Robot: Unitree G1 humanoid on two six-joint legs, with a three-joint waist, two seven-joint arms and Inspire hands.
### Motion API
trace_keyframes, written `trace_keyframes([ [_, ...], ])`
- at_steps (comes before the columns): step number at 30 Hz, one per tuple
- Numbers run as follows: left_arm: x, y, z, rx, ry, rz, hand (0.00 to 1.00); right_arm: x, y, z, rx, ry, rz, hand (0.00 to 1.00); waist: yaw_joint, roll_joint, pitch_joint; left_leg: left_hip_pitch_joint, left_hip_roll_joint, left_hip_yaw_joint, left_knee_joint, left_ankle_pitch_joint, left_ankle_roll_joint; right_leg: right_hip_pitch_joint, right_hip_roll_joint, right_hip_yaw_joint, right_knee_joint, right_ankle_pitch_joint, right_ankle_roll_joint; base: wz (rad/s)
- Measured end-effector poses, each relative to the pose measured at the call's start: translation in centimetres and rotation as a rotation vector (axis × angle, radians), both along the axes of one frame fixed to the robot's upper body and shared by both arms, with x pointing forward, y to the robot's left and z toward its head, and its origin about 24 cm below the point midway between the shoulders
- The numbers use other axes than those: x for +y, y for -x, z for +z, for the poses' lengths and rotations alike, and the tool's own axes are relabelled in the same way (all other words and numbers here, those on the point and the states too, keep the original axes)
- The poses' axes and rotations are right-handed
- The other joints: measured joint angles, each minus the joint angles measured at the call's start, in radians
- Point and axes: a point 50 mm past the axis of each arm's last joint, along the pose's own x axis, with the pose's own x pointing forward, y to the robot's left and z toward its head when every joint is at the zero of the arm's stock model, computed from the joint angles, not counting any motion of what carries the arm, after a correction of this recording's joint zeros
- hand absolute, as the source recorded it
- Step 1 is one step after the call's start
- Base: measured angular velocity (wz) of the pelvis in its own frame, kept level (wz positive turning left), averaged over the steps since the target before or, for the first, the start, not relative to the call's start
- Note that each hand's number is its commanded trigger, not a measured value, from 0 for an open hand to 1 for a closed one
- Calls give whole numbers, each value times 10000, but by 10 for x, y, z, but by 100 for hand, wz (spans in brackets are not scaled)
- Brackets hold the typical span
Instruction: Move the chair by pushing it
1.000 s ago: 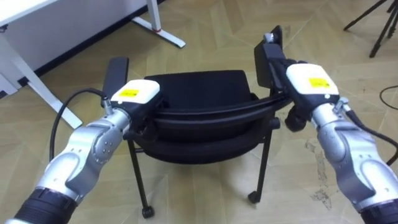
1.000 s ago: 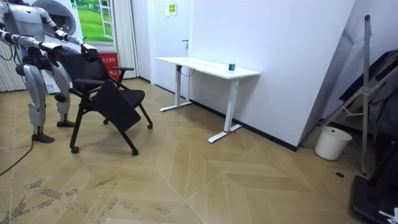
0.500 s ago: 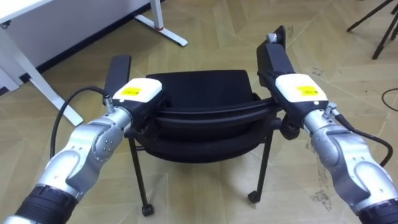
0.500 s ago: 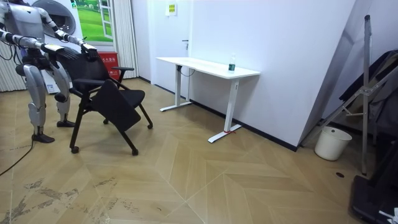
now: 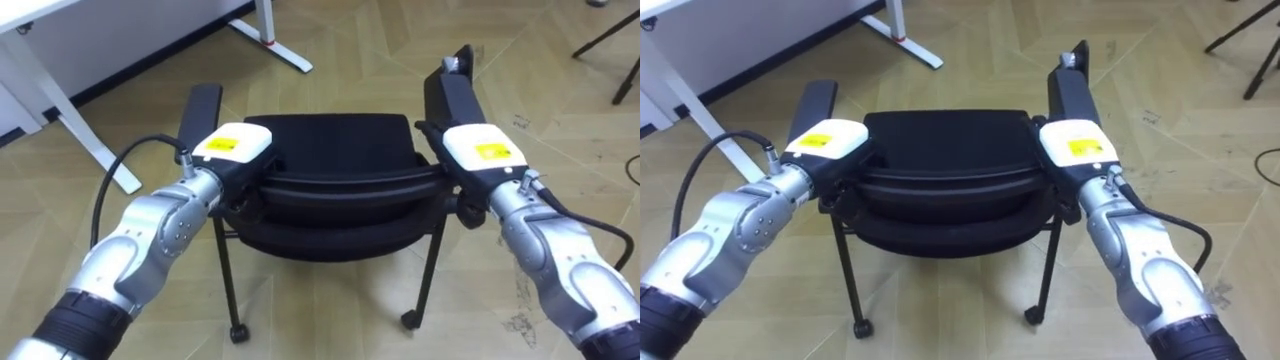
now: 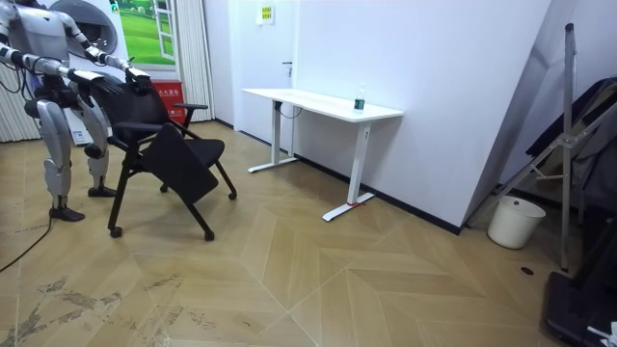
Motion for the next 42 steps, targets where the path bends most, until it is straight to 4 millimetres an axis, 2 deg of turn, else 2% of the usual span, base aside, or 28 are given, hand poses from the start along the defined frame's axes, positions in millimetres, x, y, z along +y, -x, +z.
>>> trace_keyframes([
  [7,-4,1,-1,-80,8,-157,100,-1,1,-2,44,431,-23,100,6,5,-3,-78,-1,-170,63,0,0,35,1,-240,-12,0,0,7],
  [13,-7,1,-1,-133,26,-325,100,1,3,-4,-295,1382,649,100,187,16,-50,-74,-25,-243,38,1,-1,149,5,-280,-172,1,-1,3],
  [36,-6,2,-6,-39,-122,-273,100,0,9,-15,-568,1367,765,100,152,-41,-60,38,-35,-323,50,1,-2,321,-10,-399,-182,1,-1,0],
  [39,-5,2,-9,35,-149,-208,100,0,10,-20,-632,1297,828,100,70,-39,-46,-47,-3,-383,380,-15,-18,440,-8,-506,-177,0,0,9],
  [40,-4,2,-11,59,-161,-173,100,2,10,-22,-613,1214,806,100,-60,-39,-46,-229,17,-541,744,-26,-22,465,-3,-599,-107,-5,4,20],
  [42,-3,2,-13,13,-179,-105,100,3,10,-24,-628,1137,792,100,-17,-48,-33,-430,129,-488,1179,-35,-32,394,10,-734,123,-81,-69,12],
])
